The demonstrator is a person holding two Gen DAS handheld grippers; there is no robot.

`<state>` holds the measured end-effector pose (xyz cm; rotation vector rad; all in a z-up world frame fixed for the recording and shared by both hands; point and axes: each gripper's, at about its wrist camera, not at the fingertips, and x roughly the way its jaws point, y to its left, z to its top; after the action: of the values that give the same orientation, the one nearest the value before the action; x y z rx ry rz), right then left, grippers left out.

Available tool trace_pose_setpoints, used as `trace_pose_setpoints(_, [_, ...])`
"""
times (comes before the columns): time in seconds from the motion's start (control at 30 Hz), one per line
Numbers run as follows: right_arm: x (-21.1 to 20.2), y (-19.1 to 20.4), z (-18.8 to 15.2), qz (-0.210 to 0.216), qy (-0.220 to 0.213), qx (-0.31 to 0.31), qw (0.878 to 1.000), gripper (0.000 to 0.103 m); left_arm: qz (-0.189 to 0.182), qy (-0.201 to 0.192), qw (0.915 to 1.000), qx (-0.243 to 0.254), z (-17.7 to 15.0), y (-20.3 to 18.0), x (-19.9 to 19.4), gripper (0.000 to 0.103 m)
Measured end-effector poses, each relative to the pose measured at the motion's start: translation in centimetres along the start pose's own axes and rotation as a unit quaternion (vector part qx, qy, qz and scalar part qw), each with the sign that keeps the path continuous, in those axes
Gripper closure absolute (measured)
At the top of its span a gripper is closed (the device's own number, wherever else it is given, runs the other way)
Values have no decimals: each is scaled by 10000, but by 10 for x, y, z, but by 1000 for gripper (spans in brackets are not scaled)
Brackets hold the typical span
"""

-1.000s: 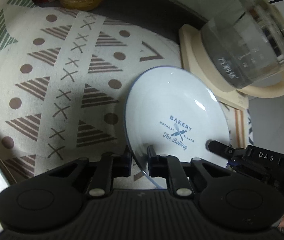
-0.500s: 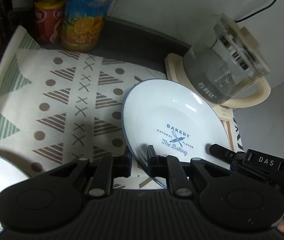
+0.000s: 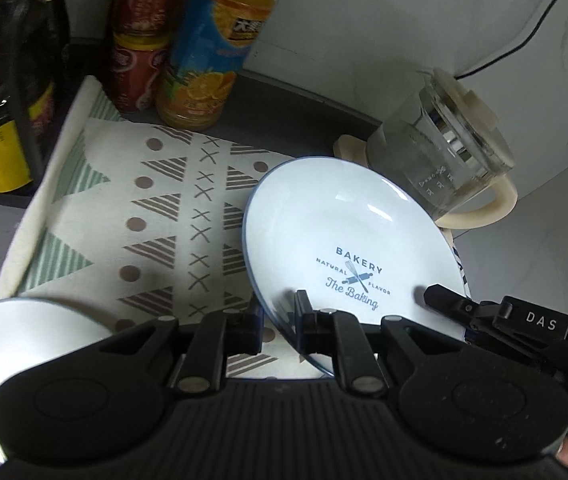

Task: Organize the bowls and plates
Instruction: 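Lift the 'BAKERY' plate and lower it onto the 'Sweet' plate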

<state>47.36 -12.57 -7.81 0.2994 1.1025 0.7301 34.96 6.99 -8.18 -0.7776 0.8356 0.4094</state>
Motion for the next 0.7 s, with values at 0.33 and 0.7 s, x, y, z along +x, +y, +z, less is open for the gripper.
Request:
trace_pose_setpoints(0.33, [-8,32,-30,49,-24,-278,9996,92,40,-212,9998,-47,-15,26,-37,90])
trace_pose_setpoints(0.7, [1,62,-67,186,286,-589,9977,92,276,-377,9983,-346,-43,70,-71,90])
